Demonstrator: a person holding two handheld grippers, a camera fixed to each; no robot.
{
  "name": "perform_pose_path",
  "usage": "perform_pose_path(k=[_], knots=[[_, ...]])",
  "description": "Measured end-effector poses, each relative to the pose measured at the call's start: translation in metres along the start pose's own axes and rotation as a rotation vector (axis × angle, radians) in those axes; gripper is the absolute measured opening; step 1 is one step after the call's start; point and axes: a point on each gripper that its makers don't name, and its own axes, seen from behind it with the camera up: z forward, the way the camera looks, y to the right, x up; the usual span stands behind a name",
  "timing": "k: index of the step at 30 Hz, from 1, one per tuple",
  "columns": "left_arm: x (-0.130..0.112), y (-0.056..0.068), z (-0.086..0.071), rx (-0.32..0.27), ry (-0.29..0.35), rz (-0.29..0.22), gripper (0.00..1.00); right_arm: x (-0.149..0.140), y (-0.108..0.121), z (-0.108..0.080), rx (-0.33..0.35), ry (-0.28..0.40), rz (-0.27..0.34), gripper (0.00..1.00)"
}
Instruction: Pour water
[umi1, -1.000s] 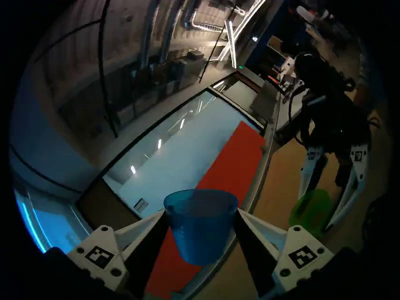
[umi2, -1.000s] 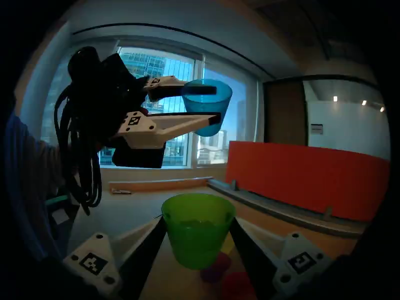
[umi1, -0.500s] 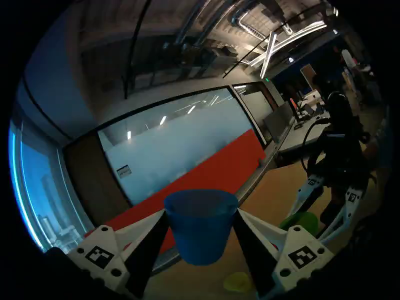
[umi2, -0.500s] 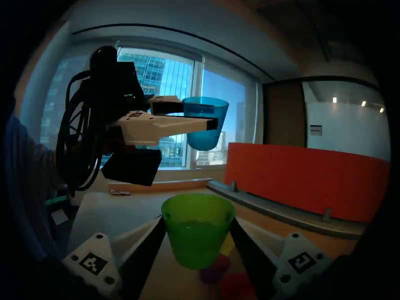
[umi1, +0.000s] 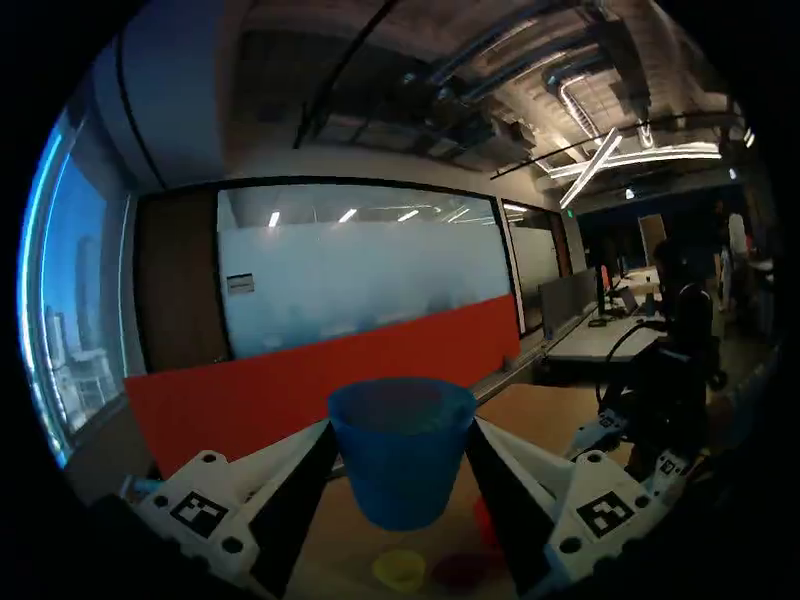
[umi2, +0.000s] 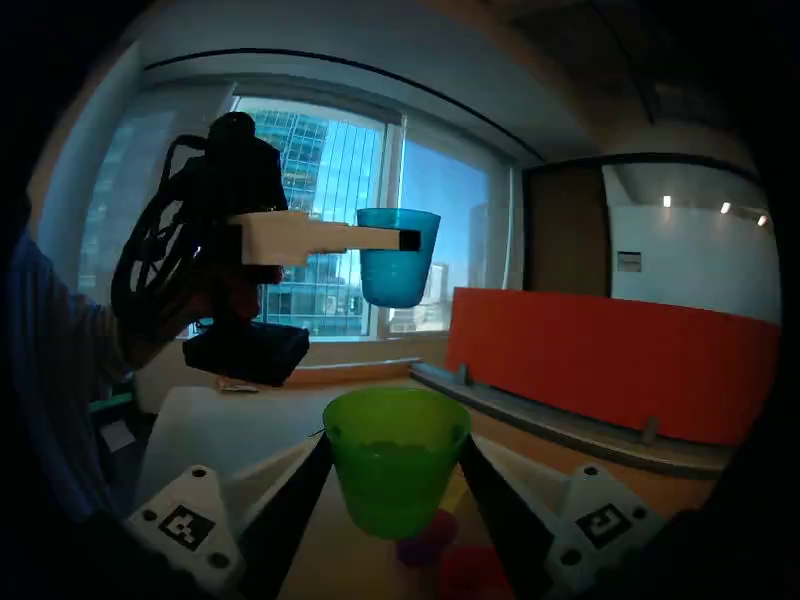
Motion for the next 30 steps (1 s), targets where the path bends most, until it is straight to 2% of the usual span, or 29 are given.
perform_pose_path(k=[2, 5, 14, 30], knots=[[0.0, 0.002, 0.0, -0.011, 0.003, -0.035, 0.84, 0.0, 0.0, 0.0, 0.0, 0.002, 0.001, 0.89], [0.001, 0.002, 0.0, -0.02, 0.007, -0.063, 0.85, -0.001, 0.0, -0.001, -0.002, 0.001, 0.0, 0.89], [-0.009, -0.006, -0.006, 0.006, -0.009, -0.051, 0.84, -0.003, 0.002, -0.006, -0.011, -0.003, 0.002, 0.89], [-0.052, -0.014, -0.031, 0.026, -0.049, -0.107, 0.85, -0.002, 0.027, -0.041, -0.079, -0.01, 0.029, 0.89]])
